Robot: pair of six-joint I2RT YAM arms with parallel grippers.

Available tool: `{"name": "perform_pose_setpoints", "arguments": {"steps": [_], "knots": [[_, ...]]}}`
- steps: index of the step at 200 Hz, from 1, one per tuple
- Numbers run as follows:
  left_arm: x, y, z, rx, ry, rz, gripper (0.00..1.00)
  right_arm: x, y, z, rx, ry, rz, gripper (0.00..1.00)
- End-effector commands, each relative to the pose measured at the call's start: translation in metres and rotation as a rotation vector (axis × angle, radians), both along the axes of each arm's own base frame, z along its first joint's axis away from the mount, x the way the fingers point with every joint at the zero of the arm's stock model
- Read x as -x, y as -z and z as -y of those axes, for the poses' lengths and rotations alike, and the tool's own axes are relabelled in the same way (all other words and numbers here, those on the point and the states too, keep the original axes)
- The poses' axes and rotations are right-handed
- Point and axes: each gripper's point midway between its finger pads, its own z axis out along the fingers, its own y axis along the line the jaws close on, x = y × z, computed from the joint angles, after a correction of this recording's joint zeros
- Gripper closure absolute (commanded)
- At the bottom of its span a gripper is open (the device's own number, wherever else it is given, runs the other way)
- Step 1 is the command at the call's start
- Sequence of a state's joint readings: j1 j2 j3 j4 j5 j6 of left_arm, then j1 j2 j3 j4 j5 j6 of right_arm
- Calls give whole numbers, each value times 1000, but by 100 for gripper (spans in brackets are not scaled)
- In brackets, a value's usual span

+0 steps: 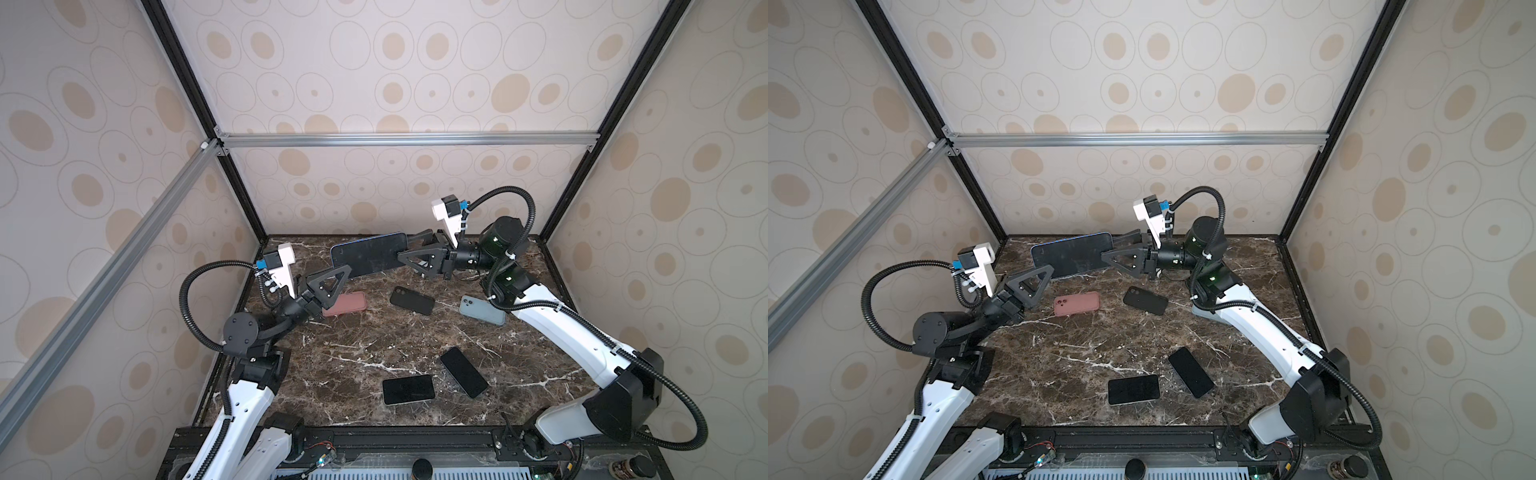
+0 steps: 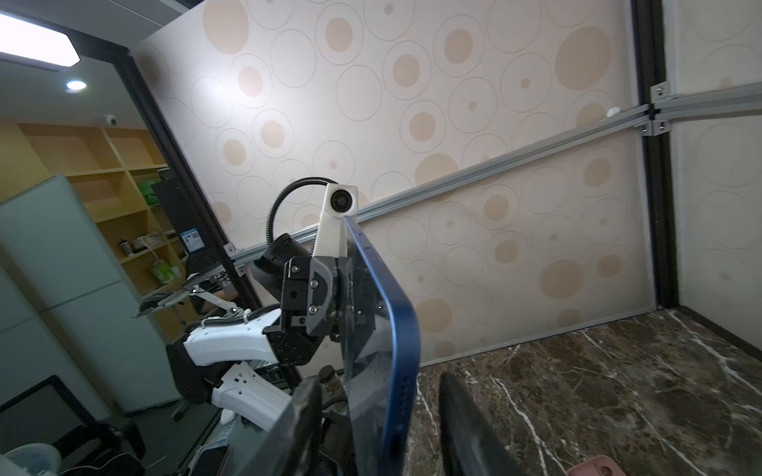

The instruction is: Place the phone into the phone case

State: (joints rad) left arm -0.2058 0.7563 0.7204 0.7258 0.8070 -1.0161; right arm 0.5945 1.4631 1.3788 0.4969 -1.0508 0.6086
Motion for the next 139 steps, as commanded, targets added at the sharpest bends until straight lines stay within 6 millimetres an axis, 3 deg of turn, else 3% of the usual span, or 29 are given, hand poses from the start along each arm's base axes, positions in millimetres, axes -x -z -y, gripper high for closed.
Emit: {"name": "perform_pose_setpoints", "arguments": {"steps": [1, 14, 46, 60, 83, 95, 139], "knots": [[19, -25, -4, 23, 3, 111, 100, 26, -15, -2, -26, -106, 60, 67], [16, -21, -4, 7, -14, 107, 100, 31, -17, -5, -32, -121, 60, 75], [3, -11, -1, -50, -46, 70, 100, 34, -20, -10, -49, -149, 33, 70], [-2, -7, 0, -64, -51, 44, 100, 33, -21, -12, -62, -163, 23, 72], [-2, -1, 1, -54, -39, 36, 100, 29, -21, -18, -56, -191, -14, 85], [-3, 2, 1, -65, -40, 27, 100, 26, -19, -21, -54, -201, -33, 100], [-8, 15, -5, -70, -98, 2, 100, 23, -16, -19, -59, -164, -52, 100]]}}
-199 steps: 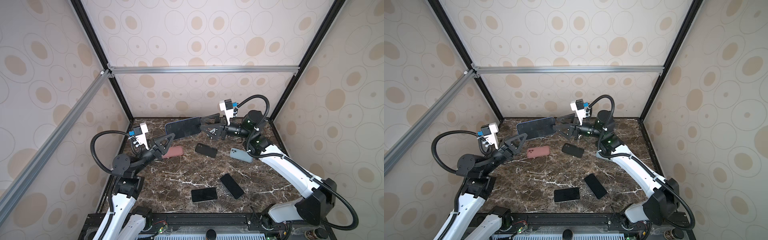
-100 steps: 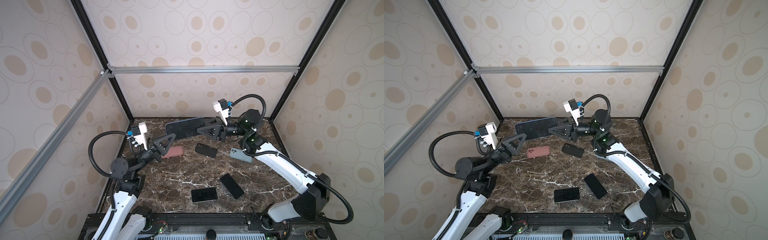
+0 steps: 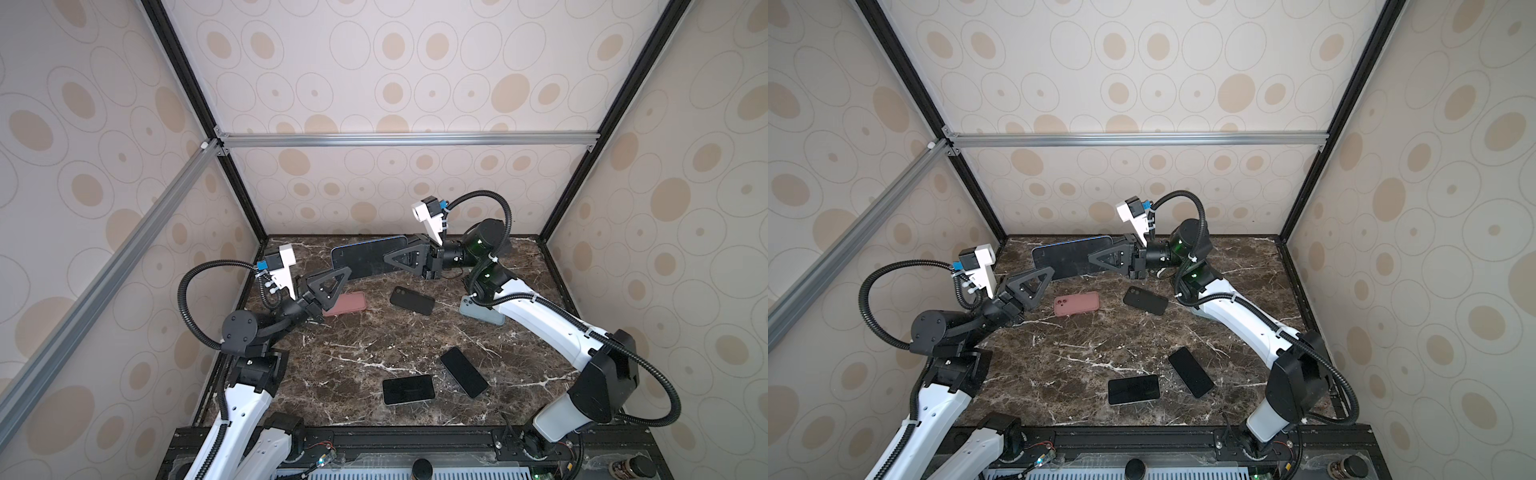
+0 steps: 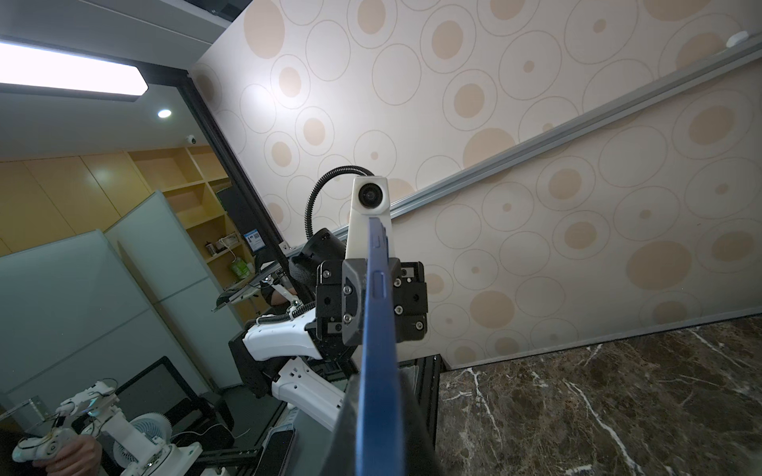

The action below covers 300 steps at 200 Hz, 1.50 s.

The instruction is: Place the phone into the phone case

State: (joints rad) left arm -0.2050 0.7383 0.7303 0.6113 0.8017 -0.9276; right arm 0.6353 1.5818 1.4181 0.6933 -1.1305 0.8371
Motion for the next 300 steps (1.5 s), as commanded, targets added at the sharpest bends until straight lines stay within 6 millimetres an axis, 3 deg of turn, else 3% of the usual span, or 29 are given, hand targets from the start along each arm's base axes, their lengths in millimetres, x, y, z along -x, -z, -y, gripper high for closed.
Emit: {"name": "perform_pose_setpoints", "arguments": {"steps": [1, 41, 55, 82, 96, 133, 155, 180, 218, 255, 300], "knots": [[-3, 4, -5, -13, -59, 21, 100, 18, -23, 5, -57, -2, 56, 100], [-15, 11, -19, -5, -180, -13, 100, 7, -19, 6, -30, 97, 64, 100], [-22, 14, -28, 1, -248, -33, 68, 2, -20, 6, -22, 114, 60, 100], [-41, 21, -50, 4, -416, -98, 37, -10, -13, 6, 3, 176, 31, 100], [-50, 25, -62, -11, -505, -131, 35, -20, -6, 7, 31, 231, 12, 100], [-79, 57, -93, -159, -744, -270, 35, -53, 10, 13, 107, 366, -51, 100], [-104, 93, -104, -334, -835, -387, 39, -72, 25, 23, 193, 496, -61, 100], [-137, 150, -96, -493, -813, -529, 45, -89, 45, 41, 324, 665, -34, 100], [-183, 240, -72, -617, -692, -744, 54, -89, 46, 58, 383, 749, 21, 100], [-200, 317, -55, -661, -612, -897, 53, -77, 44, 73, 399, 783, 54, 100], [-214, 370, -28, -760, -520, -963, 50, -68, 64, 86, 459, 808, 53, 100]]}}
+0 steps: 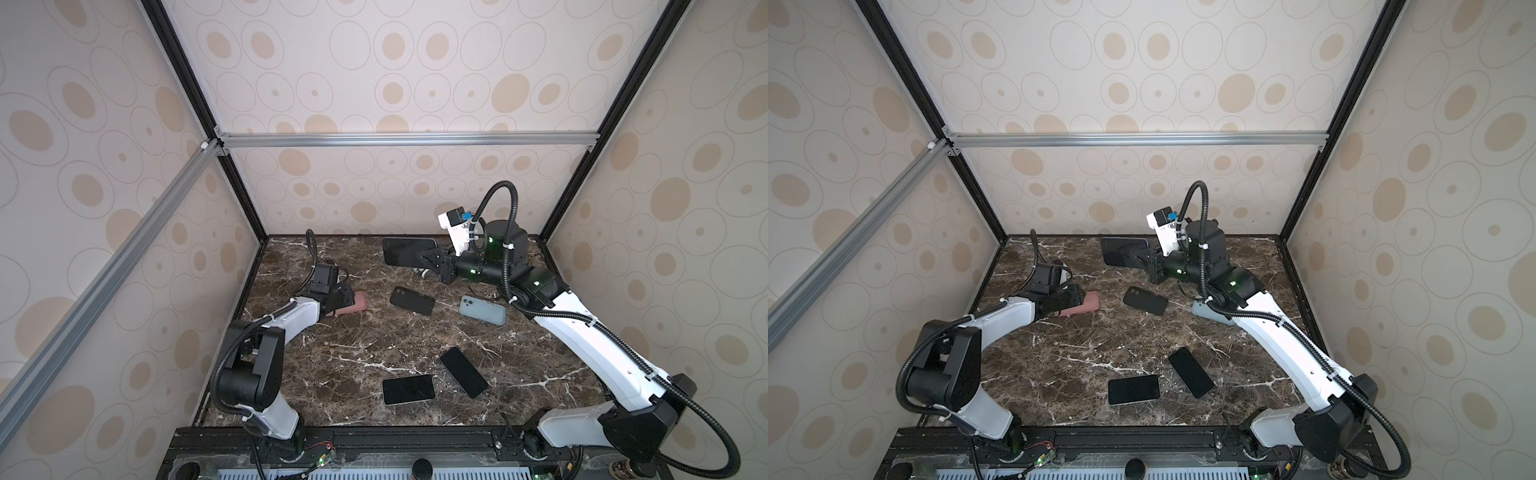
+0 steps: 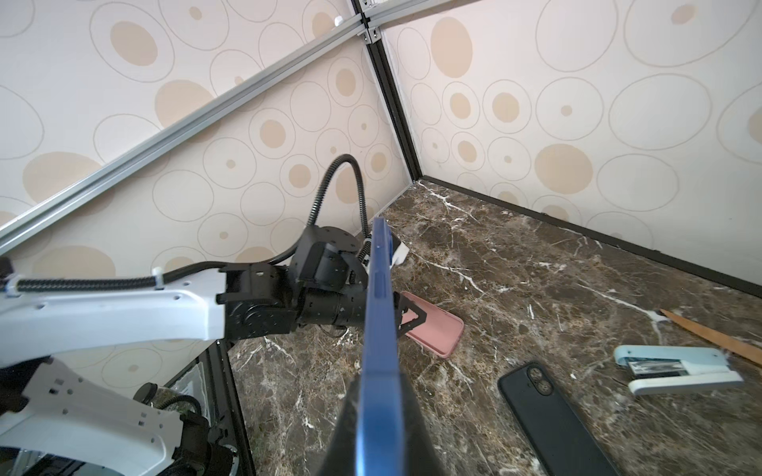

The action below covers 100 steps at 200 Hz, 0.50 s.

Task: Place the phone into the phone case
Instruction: 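Release the phone from the left gripper while the right gripper carries it over the case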

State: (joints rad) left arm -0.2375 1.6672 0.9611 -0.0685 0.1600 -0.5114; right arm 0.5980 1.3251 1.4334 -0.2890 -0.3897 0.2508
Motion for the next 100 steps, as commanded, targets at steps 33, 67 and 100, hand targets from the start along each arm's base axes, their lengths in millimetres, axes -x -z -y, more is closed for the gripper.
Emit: {"name": "perform_pose_setpoints", "arguments": {"steps": [33, 67, 100], "knots": [[-21, 28, 35, 17, 110, -43, 50, 8, 9, 7, 25, -1, 17, 100], [-22, 45, 45, 4, 140, -84, 50, 8, 15, 5, 26, -9, -5, 100], [-12, 56, 56, 24, 177, -128, 51, 9, 18, 6, 22, -4, -16, 100]]}}
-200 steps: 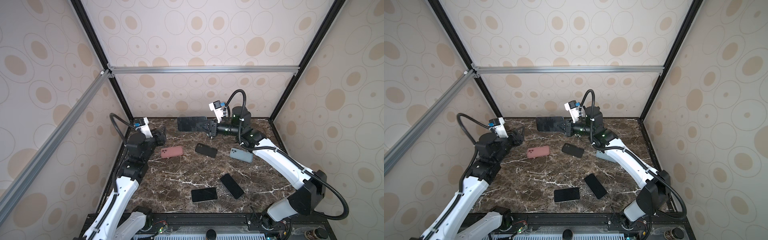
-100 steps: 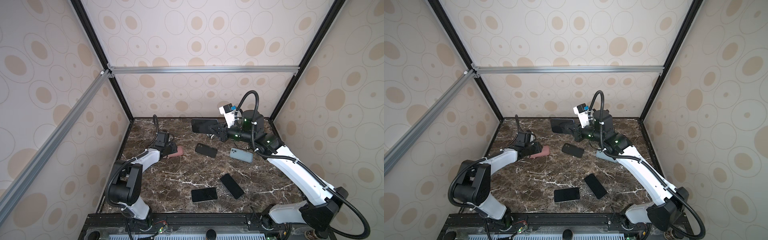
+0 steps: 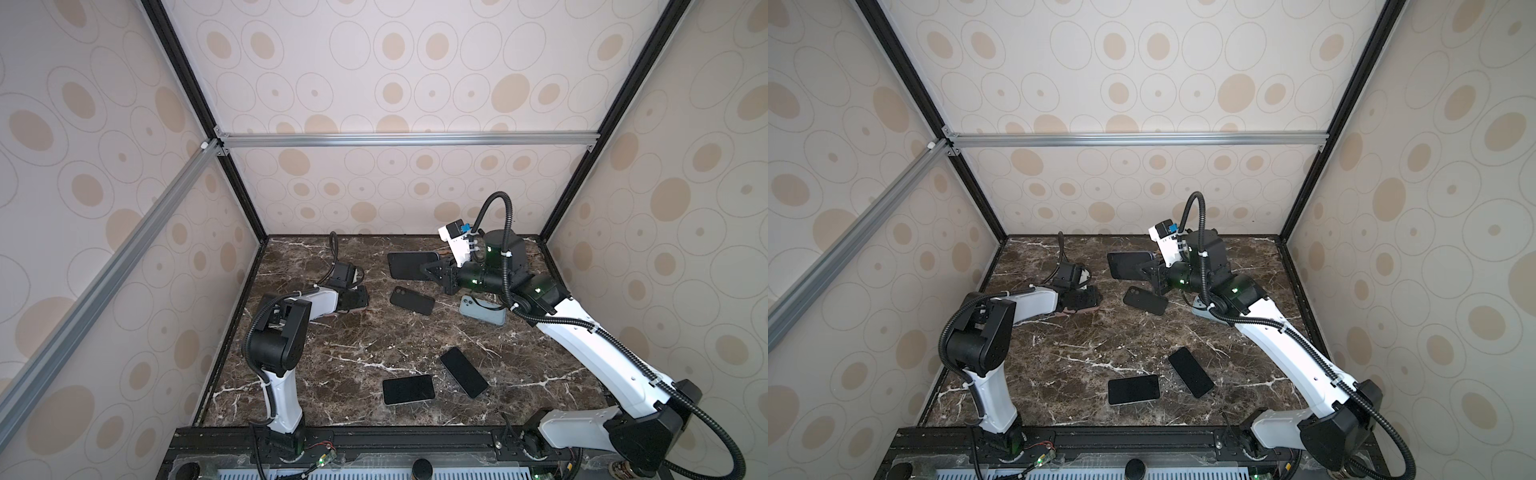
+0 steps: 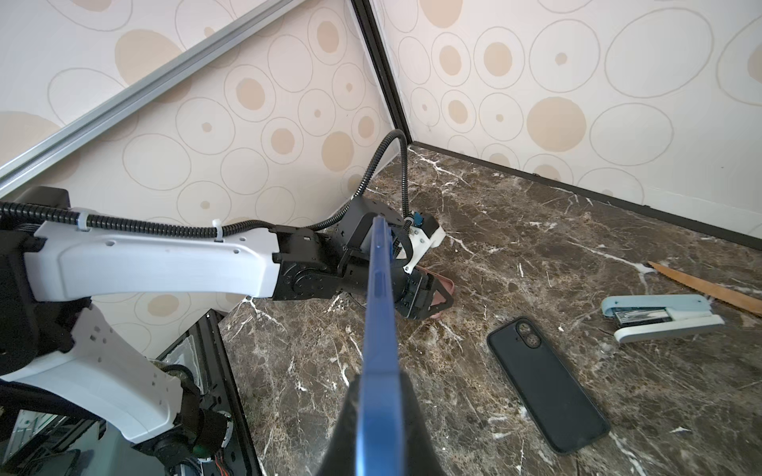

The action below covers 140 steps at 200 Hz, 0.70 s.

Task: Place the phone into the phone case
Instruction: 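Release the phone from the left gripper while the right gripper carries it over the case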

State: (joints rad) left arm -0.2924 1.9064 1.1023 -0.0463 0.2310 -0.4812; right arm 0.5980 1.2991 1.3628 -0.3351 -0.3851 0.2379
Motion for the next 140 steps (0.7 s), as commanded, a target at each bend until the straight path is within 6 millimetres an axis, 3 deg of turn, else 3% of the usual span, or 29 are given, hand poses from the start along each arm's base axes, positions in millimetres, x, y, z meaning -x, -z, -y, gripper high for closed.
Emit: {"name": "perform_pose_setpoints", "arguments": {"steps": [1, 72, 140], "knots": [[11, 10, 13, 9, 56, -48, 51, 2, -15, 0, -38, -4, 48, 100], [61, 10, 51, 118, 118, -115, 51, 8, -9, 11, -31, 24, 65, 100], [118, -4, 94, 329, 107, -106, 51, 9, 2, 25, 0, 91, 61, 100]]}}
